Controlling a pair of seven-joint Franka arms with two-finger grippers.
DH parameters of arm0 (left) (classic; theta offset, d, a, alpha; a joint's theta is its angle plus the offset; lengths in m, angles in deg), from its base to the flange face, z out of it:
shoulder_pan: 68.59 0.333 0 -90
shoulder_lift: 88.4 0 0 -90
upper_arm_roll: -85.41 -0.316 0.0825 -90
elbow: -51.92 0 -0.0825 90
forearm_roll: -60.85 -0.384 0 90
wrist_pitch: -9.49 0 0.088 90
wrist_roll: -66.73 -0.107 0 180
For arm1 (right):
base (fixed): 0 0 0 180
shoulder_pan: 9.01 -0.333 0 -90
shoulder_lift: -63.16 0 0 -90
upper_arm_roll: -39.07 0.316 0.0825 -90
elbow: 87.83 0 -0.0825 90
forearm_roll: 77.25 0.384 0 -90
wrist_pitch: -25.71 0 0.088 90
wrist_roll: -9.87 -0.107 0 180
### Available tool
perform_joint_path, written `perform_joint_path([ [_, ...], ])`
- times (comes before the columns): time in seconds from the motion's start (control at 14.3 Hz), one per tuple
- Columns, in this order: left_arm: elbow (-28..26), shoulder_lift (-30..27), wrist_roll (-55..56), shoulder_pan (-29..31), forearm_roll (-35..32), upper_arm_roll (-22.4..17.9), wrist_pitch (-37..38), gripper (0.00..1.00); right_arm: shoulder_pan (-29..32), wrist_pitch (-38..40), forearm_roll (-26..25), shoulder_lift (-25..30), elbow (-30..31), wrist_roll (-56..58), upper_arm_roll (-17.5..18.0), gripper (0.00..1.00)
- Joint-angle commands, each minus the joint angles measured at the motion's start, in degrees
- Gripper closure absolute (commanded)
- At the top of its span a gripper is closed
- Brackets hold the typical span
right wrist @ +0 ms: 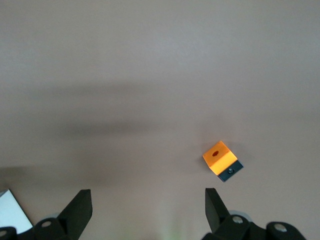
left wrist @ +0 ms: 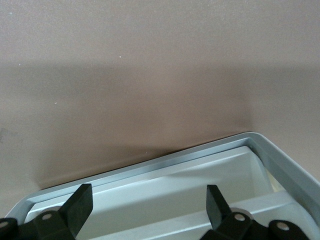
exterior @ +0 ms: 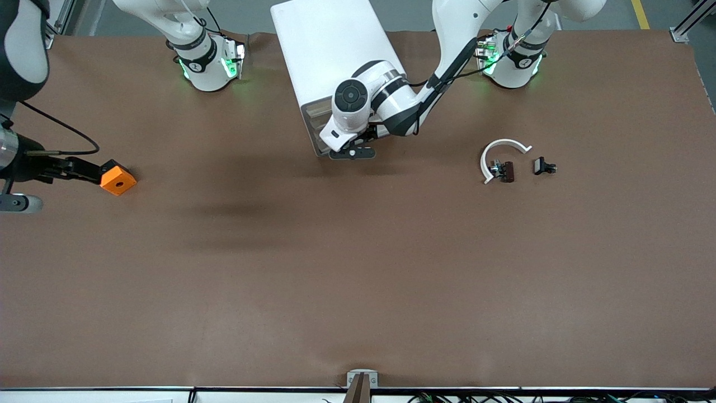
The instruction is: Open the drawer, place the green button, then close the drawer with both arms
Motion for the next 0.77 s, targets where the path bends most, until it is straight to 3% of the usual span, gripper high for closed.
perform_joint_path([
  [0.0, -0.83, -1.93, 0.08, 3.51, -0.3, 0.71, -0.35, 0.0, 1.67, 0.97, -0.99, 0.69, 0.33, 1.84, 1.24, 0.0],
  [0.7, 0.49, -5.1, 0.26, 17.4, -1.0, 0.53, 0.0, 0.0, 3.95, 3.85, 0.93, 1.13, -3.62, 0.97, 1.33, 0.0],
])
